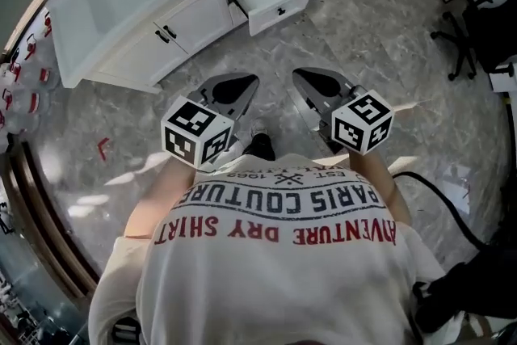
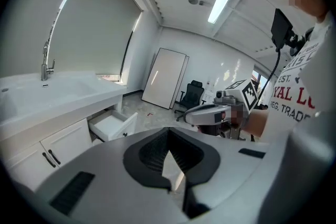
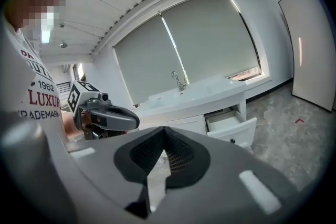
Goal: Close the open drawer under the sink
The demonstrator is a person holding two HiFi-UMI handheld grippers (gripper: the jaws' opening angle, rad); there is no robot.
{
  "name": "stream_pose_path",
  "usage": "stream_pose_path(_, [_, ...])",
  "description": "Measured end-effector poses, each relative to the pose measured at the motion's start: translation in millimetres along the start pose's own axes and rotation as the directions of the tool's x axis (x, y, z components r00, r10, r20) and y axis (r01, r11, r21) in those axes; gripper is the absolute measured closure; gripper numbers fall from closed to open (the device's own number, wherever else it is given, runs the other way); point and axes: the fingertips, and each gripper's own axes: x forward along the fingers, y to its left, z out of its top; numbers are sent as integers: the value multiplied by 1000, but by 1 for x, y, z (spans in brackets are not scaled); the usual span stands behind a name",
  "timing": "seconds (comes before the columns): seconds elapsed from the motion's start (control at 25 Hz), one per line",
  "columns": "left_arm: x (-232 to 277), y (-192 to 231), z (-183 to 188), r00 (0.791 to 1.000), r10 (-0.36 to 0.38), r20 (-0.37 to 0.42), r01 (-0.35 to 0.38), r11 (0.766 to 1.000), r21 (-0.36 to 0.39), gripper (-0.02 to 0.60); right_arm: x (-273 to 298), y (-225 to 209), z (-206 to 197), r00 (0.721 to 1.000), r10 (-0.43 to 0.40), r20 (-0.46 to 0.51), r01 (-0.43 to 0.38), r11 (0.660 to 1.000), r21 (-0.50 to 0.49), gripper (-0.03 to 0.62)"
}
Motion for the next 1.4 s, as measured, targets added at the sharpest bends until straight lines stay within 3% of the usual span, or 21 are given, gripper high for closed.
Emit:
stream_pose_path(0.28, [23,81,47,999,41,35,-40,999,-10,581,63,-49,61,999,18,27,-16,998,-53,594])
stream_pose_path(0.84, [77,135,69,998,58,4,-57,995,-80,581,112,-107,76,997,72,-32,-73,997,-19,594])
stream_pose_path(1.04, [91,155,65,997,79,-8,-79,990,-115,581,126,-132,65,996,64,-66,-65,998,-15,594])
stream_pose_path(1.4, [105,184,37,992,109,-65,-118,979,-168,581,154,-206,14,989,-61,-137,58,998,-29,594])
